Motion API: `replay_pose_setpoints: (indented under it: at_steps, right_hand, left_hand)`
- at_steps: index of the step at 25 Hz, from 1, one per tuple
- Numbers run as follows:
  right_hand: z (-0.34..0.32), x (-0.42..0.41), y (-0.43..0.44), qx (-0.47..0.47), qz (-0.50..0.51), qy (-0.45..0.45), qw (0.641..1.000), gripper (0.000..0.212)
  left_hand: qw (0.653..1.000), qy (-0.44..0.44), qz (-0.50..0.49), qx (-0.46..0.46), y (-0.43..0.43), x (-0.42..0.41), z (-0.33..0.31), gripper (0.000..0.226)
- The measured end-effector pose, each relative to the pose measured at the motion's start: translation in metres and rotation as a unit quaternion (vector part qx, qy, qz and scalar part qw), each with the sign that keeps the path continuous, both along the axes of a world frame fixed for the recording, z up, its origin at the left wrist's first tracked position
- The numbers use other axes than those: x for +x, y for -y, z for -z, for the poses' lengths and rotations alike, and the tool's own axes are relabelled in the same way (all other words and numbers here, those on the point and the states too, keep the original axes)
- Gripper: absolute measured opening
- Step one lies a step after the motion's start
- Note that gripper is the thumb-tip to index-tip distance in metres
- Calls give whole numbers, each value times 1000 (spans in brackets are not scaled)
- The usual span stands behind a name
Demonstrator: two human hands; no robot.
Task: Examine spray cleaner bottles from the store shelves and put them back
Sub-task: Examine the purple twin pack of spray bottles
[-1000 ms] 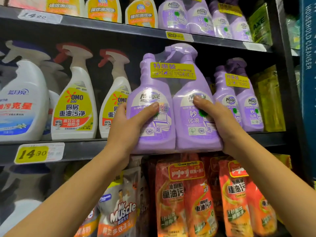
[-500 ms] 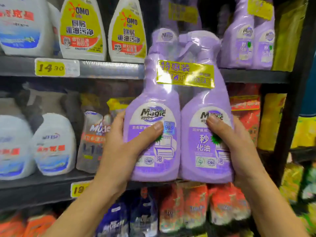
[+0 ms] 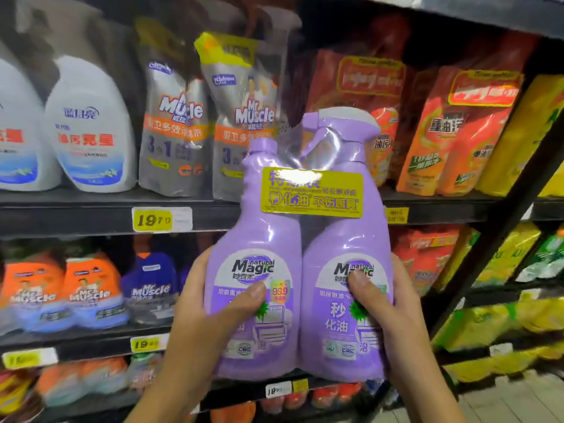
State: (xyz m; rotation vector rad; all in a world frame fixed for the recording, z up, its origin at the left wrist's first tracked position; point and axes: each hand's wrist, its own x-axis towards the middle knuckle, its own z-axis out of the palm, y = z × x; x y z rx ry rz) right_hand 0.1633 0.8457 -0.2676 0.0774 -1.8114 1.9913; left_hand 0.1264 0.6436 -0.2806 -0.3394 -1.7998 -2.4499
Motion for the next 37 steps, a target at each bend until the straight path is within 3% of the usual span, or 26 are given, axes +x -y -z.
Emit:
replay_pose_setpoints:
  at_steps: [4, 7, 11, 13, 16, 20, 24, 30, 34, 37]
  right_hand:
    - [21, 4, 3, -91, -45, 48, 994, 46]
    - [27, 2, -1, -86, -59, 70, 992, 51]
    - [45, 6, -3, -112, -53, 69, 990, 41]
    - [60, 12, -2, -130, -38, 72, 988, 41]
    - [79, 19, -2, -153, -38, 69, 985, 43]
    - [88, 23, -5, -146, -52, 52, 987, 50]
    - [86, 22, -15, -93, -46, 35, 994, 50]
    - [86, 18, -25, -45, -44, 18, 998, 58]
    - [78, 17, -39, 55, -36, 39, 997, 78]
    - [72, 10, -43, 133, -32, 43, 990, 82]
  left_hand:
    - [999, 41, -7, -21, 2, 6, 16, 62]
    - [998, 50, 3, -39, 1, 9, 23, 61]
    - [995, 79, 12, -61, 4, 9, 18, 49]
    - [995, 51, -9, -90, 4, 0, 6, 50]
    - [991, -1, -8, -134, -10, -17, -25, 74]
    - [981, -74, -2, -181, -28, -19, -45, 55]
    - [983, -74, -8, -169, -28, -17, -31, 34]
    - [989, -83, 86, -88, -24, -19, -27, 18]
    - [962, -140, 200, -125, -6, -23, -20, 49]
    - [960, -155, 189, -135, 4, -24, -9, 58]
